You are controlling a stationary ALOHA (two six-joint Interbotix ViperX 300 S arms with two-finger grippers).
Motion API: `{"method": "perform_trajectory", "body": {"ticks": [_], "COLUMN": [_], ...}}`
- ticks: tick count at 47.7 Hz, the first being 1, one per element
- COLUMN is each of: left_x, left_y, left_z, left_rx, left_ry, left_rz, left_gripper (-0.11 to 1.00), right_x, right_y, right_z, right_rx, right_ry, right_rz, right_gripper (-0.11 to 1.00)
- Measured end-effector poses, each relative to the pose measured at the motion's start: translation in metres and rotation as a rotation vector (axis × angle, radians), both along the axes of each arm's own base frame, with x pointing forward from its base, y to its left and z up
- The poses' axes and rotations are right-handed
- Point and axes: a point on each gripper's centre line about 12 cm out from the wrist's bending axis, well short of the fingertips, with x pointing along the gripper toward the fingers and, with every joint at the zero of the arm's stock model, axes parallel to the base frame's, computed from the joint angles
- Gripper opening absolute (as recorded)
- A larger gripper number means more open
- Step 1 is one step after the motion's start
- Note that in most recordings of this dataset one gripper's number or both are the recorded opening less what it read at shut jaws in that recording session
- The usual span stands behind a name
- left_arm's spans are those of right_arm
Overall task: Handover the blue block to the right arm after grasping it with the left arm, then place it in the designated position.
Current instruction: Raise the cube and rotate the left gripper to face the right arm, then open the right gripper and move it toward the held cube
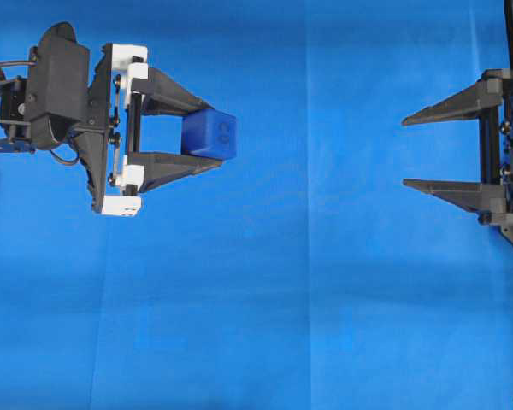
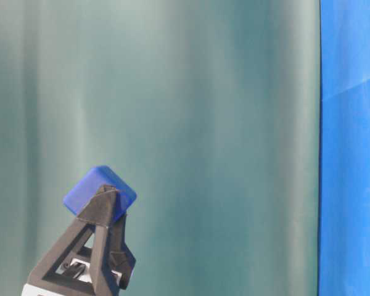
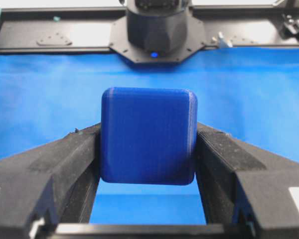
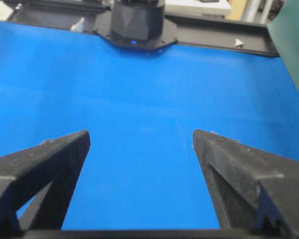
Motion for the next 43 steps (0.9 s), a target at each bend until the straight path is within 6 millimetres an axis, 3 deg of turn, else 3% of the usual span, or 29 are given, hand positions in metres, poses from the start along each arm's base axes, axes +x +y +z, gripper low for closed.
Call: {"method": "perform_trajectory", "body": {"ticks": [26, 43], "left_x": [0.0, 0.0], "left_y": [0.001, 0.001], "left_z": [0.0, 0.0], "left_rx": [-0.008, -0.012], "left_ry": [-0.002, -0.002], "left_rz": [0.003, 0.004], "left_gripper": [0.49, 0.49], "right_x": [0.002, 0.004], "right_y": [0.0, 0.002], "right_z": [0.009, 0.021], "right_rx": [-0.041, -0.381], "right_ry": [-0.016, 0.042], "right_rz": [0.006, 0.049], "right_gripper": [0.97, 0.97]}}
